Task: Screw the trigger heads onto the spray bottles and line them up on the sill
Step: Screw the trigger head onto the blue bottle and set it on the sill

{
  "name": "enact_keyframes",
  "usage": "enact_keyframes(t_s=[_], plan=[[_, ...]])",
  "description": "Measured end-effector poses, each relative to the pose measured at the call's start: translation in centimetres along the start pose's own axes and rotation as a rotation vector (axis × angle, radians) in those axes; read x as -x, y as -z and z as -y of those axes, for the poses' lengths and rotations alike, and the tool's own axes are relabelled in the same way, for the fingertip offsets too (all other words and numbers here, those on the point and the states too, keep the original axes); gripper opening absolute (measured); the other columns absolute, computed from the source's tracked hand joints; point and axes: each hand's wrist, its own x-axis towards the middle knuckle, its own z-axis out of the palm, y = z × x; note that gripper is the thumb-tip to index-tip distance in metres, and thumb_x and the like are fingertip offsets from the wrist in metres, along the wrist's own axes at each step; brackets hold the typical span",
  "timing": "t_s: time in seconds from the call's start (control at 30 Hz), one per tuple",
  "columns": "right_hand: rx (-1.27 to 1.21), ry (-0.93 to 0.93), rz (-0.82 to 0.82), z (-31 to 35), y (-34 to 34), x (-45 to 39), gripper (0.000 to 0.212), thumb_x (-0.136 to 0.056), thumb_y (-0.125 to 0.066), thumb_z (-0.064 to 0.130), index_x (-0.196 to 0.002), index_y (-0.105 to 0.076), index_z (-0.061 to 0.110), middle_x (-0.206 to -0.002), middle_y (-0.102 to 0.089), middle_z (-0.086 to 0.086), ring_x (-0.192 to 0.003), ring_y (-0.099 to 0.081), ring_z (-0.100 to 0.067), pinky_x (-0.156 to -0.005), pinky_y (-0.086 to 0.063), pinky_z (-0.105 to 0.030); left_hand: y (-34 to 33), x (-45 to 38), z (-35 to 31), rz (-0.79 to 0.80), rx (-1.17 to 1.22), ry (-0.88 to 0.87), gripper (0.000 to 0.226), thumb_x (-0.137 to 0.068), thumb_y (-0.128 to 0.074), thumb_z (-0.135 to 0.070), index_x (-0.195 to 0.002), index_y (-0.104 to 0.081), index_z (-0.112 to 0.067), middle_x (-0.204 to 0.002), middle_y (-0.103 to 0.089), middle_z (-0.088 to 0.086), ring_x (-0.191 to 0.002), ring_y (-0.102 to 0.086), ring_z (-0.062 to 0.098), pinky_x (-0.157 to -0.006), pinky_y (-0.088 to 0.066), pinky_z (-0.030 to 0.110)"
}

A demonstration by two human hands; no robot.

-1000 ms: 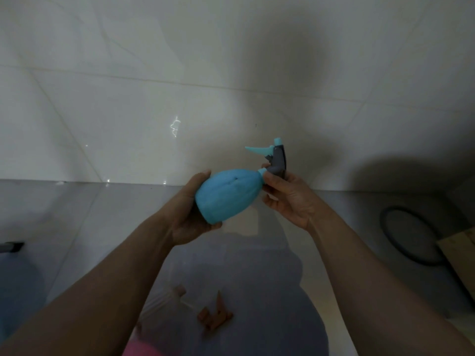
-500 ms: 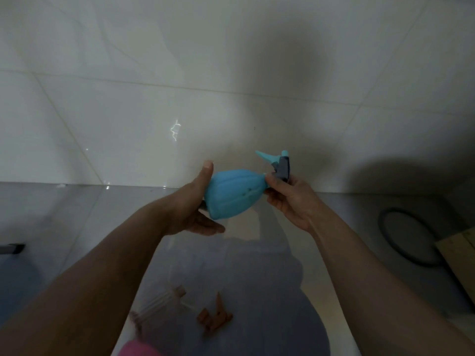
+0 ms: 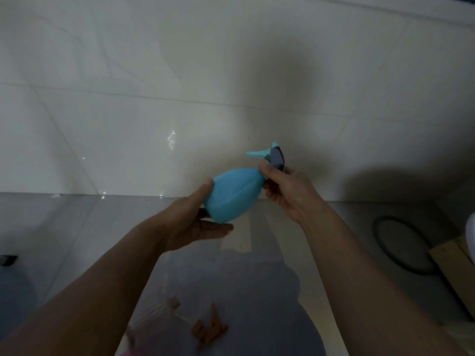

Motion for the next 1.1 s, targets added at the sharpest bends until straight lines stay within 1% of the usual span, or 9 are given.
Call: enact_keyframes(t_s=[0.13,0.23,0.3,0.4,0.5,0.7,0.83,0.97,1.1], plan=[[0.007,-0.042,-0.162,0.7,-0.3,-0.2,0.03,-0.075,-0.086,0.027,-0.088,-0.068,0.005,-0.061,-0.06,-0.006,-0.047,-0.052,-0.012,-0.042,-0.044,-0.024,-1.0,0.4,0.5,-0.154,-0.5,-0.549,0.095,-0.07,-0.09,-0.02,-0.148,-0.038,-0.032,-0.142,-0.046,-0.003,-0.116,-0.064,0.01,-0.089,-0.059,0.029],[-0.137,-0.111,-0.217,0.9,-0.9,-0.2,0.031,-0.074,-0.087,0.027,-0.086,-0.069,0.005,-0.062,-0.061,-0.005,-0.044,-0.054,-0.01,-0.041,-0.046,-0.021,-1.9,0.1,0.9,-0.386,-1.025,-1.022,0.1,-0.065,-0.093,-0.016,-0.149,-0.038,-0.018,-0.146,-0.034,0.007,-0.135,-0.038,0.015,-0.109,-0.046,0.036],[-0.189,-0.098,-0.18,1.2,-0.9,-0.2,0.032,-0.074,-0.087,0.026,-0.091,-0.07,0.005,-0.073,-0.068,-0.006,-0.057,-0.062,-0.012,-0.049,-0.052,-0.022,-2.6,0.1,1.0,-0.324,-0.985,-0.986,0.108,-0.066,-0.091,-0.038,-0.153,-0.028,-0.026,-0.148,-0.03,0.003,-0.136,-0.036,0.009,-0.109,-0.044,0.025],[-0.19,-0.019,-0.087,1.8,-0.7,-0.2,0.026,-0.077,-0.085,0.022,-0.095,-0.073,0.007,-0.084,-0.073,-0.006,-0.066,-0.066,-0.012,-0.057,-0.055,-0.023,-3.9,0.9,-0.6,-0.151,-0.271,-0.475,0.093,-0.075,-0.059,-0.079,-0.153,-0.024,-0.043,-0.148,-0.038,-0.006,-0.116,-0.06,0.003,-0.082,-0.059,0.023],[-0.162,0.029,-0.056,2.2,-0.4,0.2,0.027,-0.08,-0.083,0.024,-0.102,-0.074,0.01,-0.085,-0.074,-0.003,-0.067,-0.066,-0.01,-0.059,-0.053,-0.022,-3.2,1.0,-1.6,-0.036,-0.059,-0.236,0.071,-0.081,-0.067,-0.065,-0.141,-0.047,-0.032,-0.136,-0.059,0.009,-0.106,-0.073,0.025,-0.082,-0.062,0.042],[-0.194,0.083,-0.101,3.8,-1.9,1.7,0.035,-0.083,-0.08,0.029,-0.111,-0.072,0.009,-0.099,-0.077,-0.005,-0.086,-0.071,-0.016,-0.077,-0.054,-0.031,-4.6,1.7,-0.9,-0.229,-0.147,-0.606,0.078,-0.071,-0.087,-0.034,-0.137,-0.045,-0.039,-0.13,-0.055,-0.004,-0.106,-0.068,0.007,-0.081,-0.062,0.033],[-0.091,0.021,0.014,5.4,-4.0,4.1,0.074,-0.069,-0.085,0.05,-0.128,-0.058,0.015,-0.116,-0.074,-0.004,-0.102,-0.073,-0.021,-0.086,-0.06,-0.04,-7.1,1.5,-0.8,-0.327,0.01,-0.786,0.08,-0.067,-0.089,-0.025,-0.131,-0.045,-0.042,-0.129,-0.056,-0.005,-0.106,-0.07,0.013,-0.074,-0.061,0.026],[0.095,0.204,-0.006,8.5,-6.9,5.7,0.093,-0.05,-0.092,0.055,-0.128,-0.052,0.024,-0.111,-0.072,0.001,-0.087,-0.076,-0.013,-0.068,-0.063,-0.03,-9.2,0.0,-5.4,-0.332,0.042,-0.955,0.078,-0.073,-0.086,-0.004,-0.13,-0.042,-0.034,-0.124,-0.06,-0.012,-0.11,-0.069,0.014,-0.073,-0.062,0.027],[0.187,0.426,-0.121,13.2,-7.6,4.8,0.086,-0.061,-0.09,0.046,-0.135,-0.049,0.027,-0.114,-0.069,0.004,-0.095,-0.072,-0.012,-0.08,-0.063,-0.036,-11.0,-0.6,-11.1,-0.292,-0.16,-1.034,0.073,-0.08,-0.082,-0.009,-0.135,-0.038,-0.026,-0.132,-0.053,-0.01,-0.118,-0.061,0.004,-0.088,-0.059,0.026]])
